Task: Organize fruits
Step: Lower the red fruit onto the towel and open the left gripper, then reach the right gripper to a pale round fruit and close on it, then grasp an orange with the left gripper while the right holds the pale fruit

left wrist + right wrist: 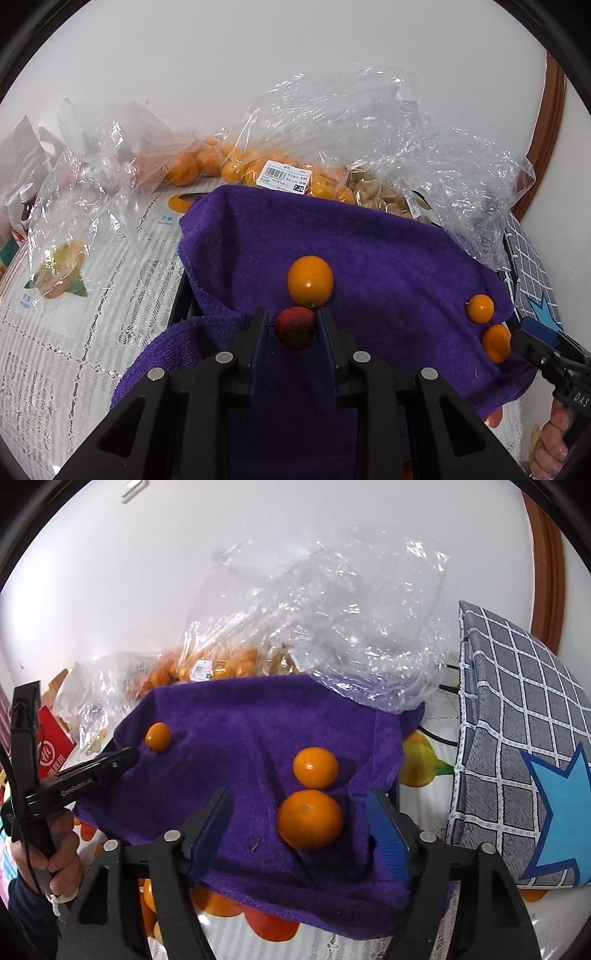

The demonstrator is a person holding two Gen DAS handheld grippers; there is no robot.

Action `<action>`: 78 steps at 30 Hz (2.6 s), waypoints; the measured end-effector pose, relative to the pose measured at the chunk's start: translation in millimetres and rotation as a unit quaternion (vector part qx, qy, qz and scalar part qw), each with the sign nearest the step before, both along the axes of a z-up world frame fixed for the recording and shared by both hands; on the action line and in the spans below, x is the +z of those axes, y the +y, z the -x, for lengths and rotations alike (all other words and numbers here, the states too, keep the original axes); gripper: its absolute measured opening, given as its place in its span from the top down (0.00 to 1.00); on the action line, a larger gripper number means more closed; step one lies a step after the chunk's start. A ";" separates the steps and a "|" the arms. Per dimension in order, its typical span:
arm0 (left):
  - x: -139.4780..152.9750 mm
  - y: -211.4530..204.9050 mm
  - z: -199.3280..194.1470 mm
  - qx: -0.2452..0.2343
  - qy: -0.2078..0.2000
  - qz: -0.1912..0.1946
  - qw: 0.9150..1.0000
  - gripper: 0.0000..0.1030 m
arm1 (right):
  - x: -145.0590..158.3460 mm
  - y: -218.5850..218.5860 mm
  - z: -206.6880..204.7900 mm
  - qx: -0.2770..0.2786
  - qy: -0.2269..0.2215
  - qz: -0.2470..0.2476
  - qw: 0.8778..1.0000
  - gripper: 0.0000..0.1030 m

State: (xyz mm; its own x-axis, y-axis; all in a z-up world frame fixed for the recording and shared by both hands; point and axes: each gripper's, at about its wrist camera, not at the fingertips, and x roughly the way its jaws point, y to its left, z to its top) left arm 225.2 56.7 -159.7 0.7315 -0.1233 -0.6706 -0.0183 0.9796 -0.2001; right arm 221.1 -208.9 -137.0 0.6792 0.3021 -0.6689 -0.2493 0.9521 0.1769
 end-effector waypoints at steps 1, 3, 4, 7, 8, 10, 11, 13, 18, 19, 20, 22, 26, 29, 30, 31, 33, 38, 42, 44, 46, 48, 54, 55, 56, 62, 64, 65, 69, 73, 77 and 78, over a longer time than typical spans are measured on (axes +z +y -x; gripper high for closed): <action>0.0 0.3 0.2 -0.001 0.000 0.003 1.000 0.74 | 0.7 2.6 1.3 0.001 -0.001 0.005 1.000 0.28; 0.4 0.2 0.7 -0.006 -0.004 0.010 1.000 0.69 | 1.5 8.0 4.1 0.010 -0.004 0.013 1.000 0.28; 1.0 -0.5 1.7 -0.010 -0.007 0.014 1.000 0.65 | 1.6 11.3 6.2 0.021 -0.005 0.015 1.000 0.28; 4.3 -6.4 6.1 -0.016 -0.020 0.008 1.000 0.52 | 2.3 17.6 11.9 0.037 -0.014 0.025 0.999 0.28; 5.8 -7.4 8.0 -0.015 -0.025 0.003 1.000 0.48 | 2.8 19.0 12.9 0.037 -0.016 0.028 0.999 0.28; 9.8 -8.1 13.0 -0.017 -0.041 0.002 0.999 0.48 | 6.8 21.2 17.3 0.026 -0.032 0.039 0.998 0.28; 11.5 -7.5 15.1 -0.016 -0.047 0.003 0.999 0.48 | 8.4 20.8 19.3 0.023 -0.036 0.038 0.998 0.28; 14.5 -5.2 19.3 -0.012 -0.058 0.004 0.998 0.48 | 10.2 18.8 23.1 0.025 -0.029 0.031 0.999 0.29; 23.3 2.8 35.3 0.025 -0.089 -0.007 0.996 0.48 | 16.4 21.3 40.2 0.034 -0.024 0.018 0.999 0.41; 26.1 5.4 40.9 0.033 -0.097 -0.006 0.995 0.48 | 17.0 23.4 48.8 0.041 -0.028 0.018 0.999 0.44; 29.2 7.7 46.9 0.037 -0.108 -0.004 0.993 0.48 | 17.4 25.9 56.9 0.045 -0.031 0.022 0.998 0.47; 33.2 10.9 57.8 0.043 -0.122 -0.007 0.992 0.47 | 16.7 31.0 72.1 0.053 -0.030 0.023 0.998 0.54; 33.6 15.2 79.5 0.044 -0.125 -0.012 0.991 0.46 | 10.0 37.1 96.6 0.078 -0.010 0.007 0.997 0.61; 30.4 22.7 98.9 0.046 -0.117 0.000 0.992 0.46 | 1.0 41.5 107.2 0.086 0.006 0.011 0.996 0.71; 27.9 26.2 106.1 0.047 -0.110 0.007 0.993 0.46 | -1.6 43.0 109.2 0.087 0.011 0.012 0.996 0.72; 25.5 29.0 111.1 0.046 -0.102 0.014 0.994 0.46 | -4.4 44.4 111.4 0.088 0.016 0.011 0.996 0.72; 19.9 36.7 120.1 0.042 -0.084 0.036 0.995 0.46 | -8.3 45.7 114.6 0.093 0.020 0.008 0.995 0.72; 15.8 47.0 134.9 0.052 -0.075 0.054 0.994 0.46 | -18.0 50.2 110.1 0.091 0.031 0.017 0.995 0.72; 12.9 49.2 133.1 0.055 -0.065 0.058 0.995 0.46 | -25.7 55.7 100.2 0.090 0.053 0.020 0.994 0.72; 10.8 49.9 130.3 0.057 -0.057 0.060 0.995 0.46 | -28.0 59.2 96.0 0.088 0.056 0.030 0.994 0.72; 10.2 50.3 129.9 0.055 -0.055 0.063 0.995 0.46 | -29.7 62.3 92.6 0.089 0.058 0.034 0.994 0.72; 10.3 49.5 129.8 0.052 -0.056 0.064 0.995 0.46 | -29.6 62.5 91.1 0.088 0.056 0.034 0.994 0.77; 11.1 44.0 130.7 0.036 -0.060 0.065 0.995 0.46 | -20.5 47.3 106.6 0.051 0.013 0.047 0.998 0.76; 10.9 43.5 131.1 0.034 -0.061 0.068 0.995 0.46 | -18.9 41.8 109.2 0.041 0.009 0.044 0.998 0.76; 10.9 42.8 131.4 0.029 -0.061 0.071 0.995 0.47 | -16.9 33.5 112.4 0.023 0.001 0.042 0.999 0.76; 9.5 22.8 131.4 -0.037 -0.046 0.083 0.995 0.49 | -17.5 2.5 113.8 -0.031 0.010 0.029 0.999 0.76; 7.5 13.0 130.4 -0.060 -0.034 0.081 0.994 0.54 | -19.0 -0.1 111.3 -0.040 0.019 0.031 0.999 0.76; 6.4 7.0 129.8 -0.071 -0.028 0.075 0.994 0.55 | -18.4 0.4 111.4 -0.041 0.018 0.034 0.998 0.76; 1.7 -6.8 124.9 -0.084 -0.008 0.050 0.995 0.55 | -19.1 3.7 113.5 -0.035 0.016 0.041 0.998 0.76; -3.4 -10.3 117.0 -0.088 0.009 0.054 0.995 0.55 | -19.8 2.8 115.3 -0.032 0.015 0.035 0.999 0.76; -3.9 -22.4 108.9 -0.091 0.015 0.035 0.995 0.55 | -20.8 2.7 114.5 -0.036 0.020 0.036 0.999 0.76; -4.1 -25.6 107.0 -0.090 0.016 0.029 0.995 0.55 | -20.4 2.6 114.8 -0.037 0.019 0.036 0.999 0.76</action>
State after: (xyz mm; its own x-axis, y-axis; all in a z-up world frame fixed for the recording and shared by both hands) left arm 118.3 31.1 -163.8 0.6720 -0.2899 -0.6815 0.1495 0.9543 -0.2586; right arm 106.4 -206.3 -157.4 0.6719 0.2035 -0.7122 -0.1732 0.9780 0.1160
